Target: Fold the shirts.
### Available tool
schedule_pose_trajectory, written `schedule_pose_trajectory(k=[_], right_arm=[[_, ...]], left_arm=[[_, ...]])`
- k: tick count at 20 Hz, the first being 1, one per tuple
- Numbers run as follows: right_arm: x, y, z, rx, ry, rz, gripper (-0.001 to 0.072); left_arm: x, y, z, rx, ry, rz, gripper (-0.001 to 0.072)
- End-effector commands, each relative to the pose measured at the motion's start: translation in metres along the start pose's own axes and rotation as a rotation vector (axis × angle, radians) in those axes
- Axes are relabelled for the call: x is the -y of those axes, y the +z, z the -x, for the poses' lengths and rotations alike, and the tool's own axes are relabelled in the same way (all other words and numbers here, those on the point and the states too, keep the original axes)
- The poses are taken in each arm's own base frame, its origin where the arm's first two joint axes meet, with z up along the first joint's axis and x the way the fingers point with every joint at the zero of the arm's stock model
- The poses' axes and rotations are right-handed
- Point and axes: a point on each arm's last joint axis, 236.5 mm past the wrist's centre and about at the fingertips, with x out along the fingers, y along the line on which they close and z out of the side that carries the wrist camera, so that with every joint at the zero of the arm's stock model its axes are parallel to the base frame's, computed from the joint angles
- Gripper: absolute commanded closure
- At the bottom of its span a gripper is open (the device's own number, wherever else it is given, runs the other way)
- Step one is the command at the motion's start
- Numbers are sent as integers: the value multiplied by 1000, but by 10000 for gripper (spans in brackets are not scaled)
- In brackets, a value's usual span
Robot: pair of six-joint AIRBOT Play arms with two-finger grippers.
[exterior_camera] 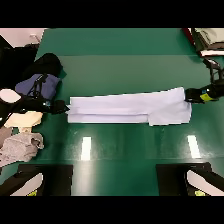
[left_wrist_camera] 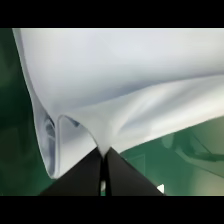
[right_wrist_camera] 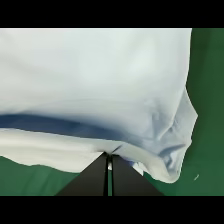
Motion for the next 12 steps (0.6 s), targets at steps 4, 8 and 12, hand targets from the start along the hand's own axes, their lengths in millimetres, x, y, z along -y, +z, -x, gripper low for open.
schedule_pose_trajectory(k=[4,8,12], right_arm=[[2,48,-27,11,9,-6,692],[4,68,-33,25,9,-5,323],[9,59,-21,-21,79,25,323]], left_arm=[[-25,39,-26,92,51,83,685],[-14,81,-8,223,30,147,58],[8,92,9,205,-7,87,57]])
